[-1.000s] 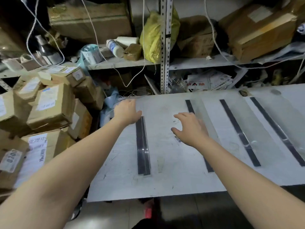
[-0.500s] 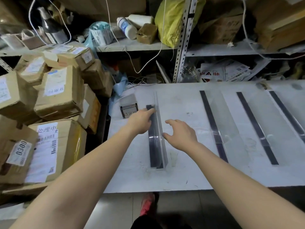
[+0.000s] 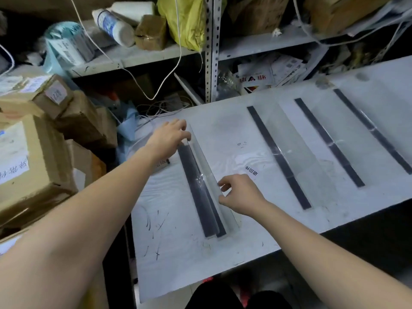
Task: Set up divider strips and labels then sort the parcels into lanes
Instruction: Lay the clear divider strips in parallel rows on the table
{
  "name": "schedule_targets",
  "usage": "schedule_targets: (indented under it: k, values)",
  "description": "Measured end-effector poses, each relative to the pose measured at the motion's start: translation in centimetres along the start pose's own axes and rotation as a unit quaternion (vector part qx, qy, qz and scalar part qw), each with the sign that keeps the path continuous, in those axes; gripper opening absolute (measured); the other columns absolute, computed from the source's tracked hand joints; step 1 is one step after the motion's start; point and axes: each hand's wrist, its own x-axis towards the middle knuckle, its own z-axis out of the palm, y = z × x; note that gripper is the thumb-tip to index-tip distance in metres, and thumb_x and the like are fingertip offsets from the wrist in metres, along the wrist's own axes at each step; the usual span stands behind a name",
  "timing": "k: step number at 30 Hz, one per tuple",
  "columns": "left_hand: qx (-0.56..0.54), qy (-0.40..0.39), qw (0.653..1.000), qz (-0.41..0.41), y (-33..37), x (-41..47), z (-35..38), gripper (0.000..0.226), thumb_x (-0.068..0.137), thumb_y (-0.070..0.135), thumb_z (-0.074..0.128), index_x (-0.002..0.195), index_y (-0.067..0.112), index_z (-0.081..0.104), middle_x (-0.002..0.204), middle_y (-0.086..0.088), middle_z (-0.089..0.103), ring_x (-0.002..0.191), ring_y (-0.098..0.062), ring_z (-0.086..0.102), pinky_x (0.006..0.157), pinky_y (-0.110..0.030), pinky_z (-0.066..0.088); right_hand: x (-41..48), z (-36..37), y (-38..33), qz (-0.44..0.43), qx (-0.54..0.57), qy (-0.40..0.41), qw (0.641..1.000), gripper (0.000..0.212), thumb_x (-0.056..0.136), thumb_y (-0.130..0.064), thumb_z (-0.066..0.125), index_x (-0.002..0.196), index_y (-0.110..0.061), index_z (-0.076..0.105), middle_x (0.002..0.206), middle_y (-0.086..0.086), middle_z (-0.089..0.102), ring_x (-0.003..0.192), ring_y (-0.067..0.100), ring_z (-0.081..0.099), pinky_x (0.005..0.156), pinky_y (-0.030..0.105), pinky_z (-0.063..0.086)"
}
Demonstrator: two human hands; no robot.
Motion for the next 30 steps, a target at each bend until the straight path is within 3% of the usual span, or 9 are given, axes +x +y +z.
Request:
schedule_targets:
  k: [3,6,9,12,23,30]
  values:
    - [0.002,0.012,0.999,0.045,-1.6,1.8,-0.2,0.019,0.082,0.007,0.079,0.097,0.017,0.073,0.112,-0.008,0.056,0.101,-0.031,0.055,0.080,-0.047,0.049,-0.3,0.5,0.5,0.014,0.023,-0.004,1.000,0.043,0.083,-0.019,0.070,0.125,-0.023,0.070,0.104,-0.008,0.069,0.082,0.011,0.064,0.075,0.024,0.052]
    - [-0.003,0.015,0.995,0.102,-2.8,3.3,-0.1,0.012,0.079,0.005,0.081,0.081,0.013,0.072,0.098,-0.006,0.055,0.087,-0.028,0.054,0.068,-0.044,0.049,-0.6,1.1,0.9,0.025,0.041,0.004,0.999,0.041,0.086,-0.014,0.065,0.126,-0.023,0.069,0.098,-0.007,0.069,0.082,0.012,0.065,0.063,0.018,0.044]
    - [-0.007,0.007,0.991,0.132,-3.3,4.4,-0.2,0.011,0.079,0.002,0.080,0.079,0.011,0.074,0.091,-0.006,0.054,0.078,-0.027,0.054,0.059,-0.043,0.050,-0.7,1.3,1.0,0.037,0.047,0.017,0.998,0.042,0.089,-0.014,0.062,0.129,-0.024,0.069,0.099,-0.007,0.071,0.090,0.016,0.069,0.078,0.026,0.054]
    - [-0.025,-0.011,0.991,0.128,-3.5,5.0,-0.6,0.007,0.084,0.004,0.078,0.086,0.010,0.075,0.094,-0.005,0.057,0.078,-0.027,0.059,0.062,-0.039,0.050,-1.0,1.3,1.1,0.047,0.043,0.025,0.998,0.043,0.091,-0.013,0.060,0.132,-0.025,0.068,0.102,-0.007,0.070,0.092,0.017,0.068,0.089,0.032,0.055]
    - [-0.047,-0.022,0.992,0.113,-5.0,9.2,-2.1,0.008,0.090,0.004,0.071,0.093,0.011,0.073,0.096,-0.002,0.056,0.084,-0.022,0.057,0.072,-0.042,0.054,-3.1,0.4,3.3,0.085,0.024,0.055,0.995,0.040,0.094,-0.017,0.060,0.129,-0.033,0.069,0.108,-0.013,0.072,0.092,0.013,0.067,0.083,0.029,0.053]
    - [-0.087,-0.034,0.987,0.132,-4.5,13.1,-1.5,0.007,0.089,0.001,0.072,0.090,0.008,0.073,0.093,0.000,0.057,0.085,-0.022,0.059,0.079,-0.040,0.053,-4.1,-0.4,4.4,0.112,0.026,0.087,0.990,0.024,0.091,-0.015,0.057,0.111,-0.011,0.070,0.094,-0.003,0.073,0.088,0.029,0.069,0.078,0.044,0.060]
